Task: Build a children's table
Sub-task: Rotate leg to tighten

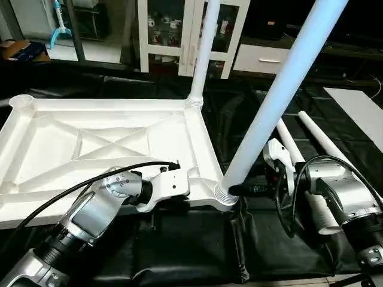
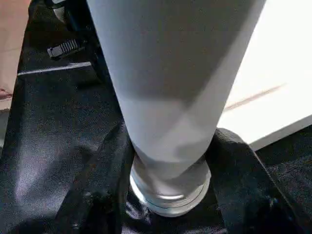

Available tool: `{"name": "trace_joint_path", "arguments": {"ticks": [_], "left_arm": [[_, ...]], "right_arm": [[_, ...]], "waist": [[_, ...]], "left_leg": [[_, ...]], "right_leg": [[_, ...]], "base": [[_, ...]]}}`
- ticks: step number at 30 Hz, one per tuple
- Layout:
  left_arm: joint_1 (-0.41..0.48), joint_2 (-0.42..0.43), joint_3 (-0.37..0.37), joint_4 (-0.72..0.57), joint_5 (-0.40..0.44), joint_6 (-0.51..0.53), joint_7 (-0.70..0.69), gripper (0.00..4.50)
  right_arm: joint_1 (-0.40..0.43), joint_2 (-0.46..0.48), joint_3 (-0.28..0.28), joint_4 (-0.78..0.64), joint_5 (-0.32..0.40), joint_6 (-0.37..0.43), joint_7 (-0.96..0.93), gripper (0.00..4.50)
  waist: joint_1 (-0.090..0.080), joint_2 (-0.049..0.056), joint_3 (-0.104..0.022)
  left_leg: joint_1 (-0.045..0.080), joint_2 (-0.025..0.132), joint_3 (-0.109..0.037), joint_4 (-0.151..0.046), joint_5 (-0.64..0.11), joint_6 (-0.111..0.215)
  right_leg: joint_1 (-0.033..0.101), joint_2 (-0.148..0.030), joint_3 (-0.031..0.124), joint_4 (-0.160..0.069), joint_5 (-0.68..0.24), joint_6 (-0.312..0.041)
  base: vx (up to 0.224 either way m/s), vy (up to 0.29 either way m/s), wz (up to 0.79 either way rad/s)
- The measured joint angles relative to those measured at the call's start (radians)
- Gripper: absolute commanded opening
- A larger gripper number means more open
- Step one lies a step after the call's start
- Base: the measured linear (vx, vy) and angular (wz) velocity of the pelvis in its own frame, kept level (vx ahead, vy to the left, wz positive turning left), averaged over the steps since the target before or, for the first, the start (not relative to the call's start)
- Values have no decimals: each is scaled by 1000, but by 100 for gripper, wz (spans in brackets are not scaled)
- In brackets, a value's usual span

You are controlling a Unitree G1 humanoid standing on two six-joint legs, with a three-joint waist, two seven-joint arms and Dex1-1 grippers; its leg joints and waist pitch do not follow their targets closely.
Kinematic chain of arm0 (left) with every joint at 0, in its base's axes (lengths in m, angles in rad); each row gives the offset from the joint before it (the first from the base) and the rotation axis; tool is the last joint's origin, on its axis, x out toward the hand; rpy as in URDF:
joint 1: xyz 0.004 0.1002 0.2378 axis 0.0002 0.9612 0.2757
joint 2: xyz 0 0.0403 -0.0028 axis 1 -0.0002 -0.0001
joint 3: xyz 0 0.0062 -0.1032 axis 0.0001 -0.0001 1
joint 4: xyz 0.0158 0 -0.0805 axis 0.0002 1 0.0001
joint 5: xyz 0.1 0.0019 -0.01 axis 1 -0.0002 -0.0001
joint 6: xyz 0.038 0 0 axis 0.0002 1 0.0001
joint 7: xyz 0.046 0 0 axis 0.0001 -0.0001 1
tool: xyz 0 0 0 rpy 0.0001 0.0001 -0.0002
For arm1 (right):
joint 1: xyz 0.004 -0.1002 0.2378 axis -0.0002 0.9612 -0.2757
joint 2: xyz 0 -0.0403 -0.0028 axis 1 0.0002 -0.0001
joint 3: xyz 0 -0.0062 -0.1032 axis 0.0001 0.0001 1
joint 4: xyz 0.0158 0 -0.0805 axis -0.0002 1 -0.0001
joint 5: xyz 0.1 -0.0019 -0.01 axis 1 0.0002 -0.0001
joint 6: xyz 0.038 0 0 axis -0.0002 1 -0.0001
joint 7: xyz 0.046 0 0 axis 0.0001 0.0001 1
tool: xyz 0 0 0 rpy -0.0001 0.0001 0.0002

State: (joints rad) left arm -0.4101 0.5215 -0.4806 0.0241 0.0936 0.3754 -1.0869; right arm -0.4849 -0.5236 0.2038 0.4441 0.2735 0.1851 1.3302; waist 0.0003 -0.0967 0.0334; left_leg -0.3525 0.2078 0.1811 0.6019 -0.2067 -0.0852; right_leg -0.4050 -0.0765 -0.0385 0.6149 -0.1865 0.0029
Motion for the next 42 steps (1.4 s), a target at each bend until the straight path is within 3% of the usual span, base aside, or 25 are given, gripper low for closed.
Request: {"name": "trace_joint_path", "arguments": {"ticks": [7,14,18,21,28,32,33,35,40,42], "left_arm": [[2,-3,7,-7,-1,22,0,0],[-12,-84,70,1,-3,207,103,0],[-22,-163,94,11,0,298,192,0],[-34,-200,108,27,16,325,253,0],[-60,-267,134,67,51,355,365,0],[-60,-267,136,63,51,360,368,0],[-60,-264,134,59,50,362,367,0],[-54,-254,127,40,40,363,354,0],[-53,-244,111,20,28,363,328,0],[-53,-226,107,15,24,349,305,0]], "right_arm": [[1,11,-6,5,3,5,-6,193],[6,119,-81,74,14,10,-210,193],[43,192,-132,32,7,45,-405,191],[49,264,-140,5,-22,49,-582,191],[59,486,-130,-33,-168,3,-1063,189],[70,506,-131,-30,-167,-27,-1080,189],[75,507,-133,-32,-162,-41,-1058,259],[107,492,-140,-62,-156,-61,-1008,259],[161,452,-139,-136,-132,-31,-956,304],[174,428,-146,-190,-88,30,-922,323]], "waist": [[-3,-1,0],[-24,-5,2],[-25,-11,2],[-32,-15,1],[-47,-17,0],[-47,-17,0],[-46,-17,0],[-44,-16,1],[-22,-13,3],[-19,-13,4]], "left_leg": [[0,0,0,0,0,0],[-1,0,0,1,0,-1],[0,0,-1,1,0,-1],[1,0,-3,1,0,-2],[-1,-1,-6,0,1,-3],[-3,-1,-7,-1,1,-3],[-4,-1,-7,-1,1,-3],[-7,-1,-8,-1,1,-3],[-13,0,-7,-1,1,-3],[-13,0,-7,-1,1,-3]], "right_leg": [[0,0,0,0,0,0],[0,0,0,0,1,-2],[0,1,-1,0,2,-2],[-1,1,-1,0,2,-2],[-5,2,-1,-1,3,-1],[-6,2,-2,-3,5,-4],[-7,3,-2,-2,5,-4],[-9,3,-3,-3,5,-4],[-14,3,-3,-3,5,-4],[-14,3,-3,-3,5,-4]], "base": [[0,0,0],[0,0,0],[0,0,0],[0,0,0],[0,0,0],[0,0,0],[0,0,0],[0,0,0],[0,0,0],[0,0,0]]}}
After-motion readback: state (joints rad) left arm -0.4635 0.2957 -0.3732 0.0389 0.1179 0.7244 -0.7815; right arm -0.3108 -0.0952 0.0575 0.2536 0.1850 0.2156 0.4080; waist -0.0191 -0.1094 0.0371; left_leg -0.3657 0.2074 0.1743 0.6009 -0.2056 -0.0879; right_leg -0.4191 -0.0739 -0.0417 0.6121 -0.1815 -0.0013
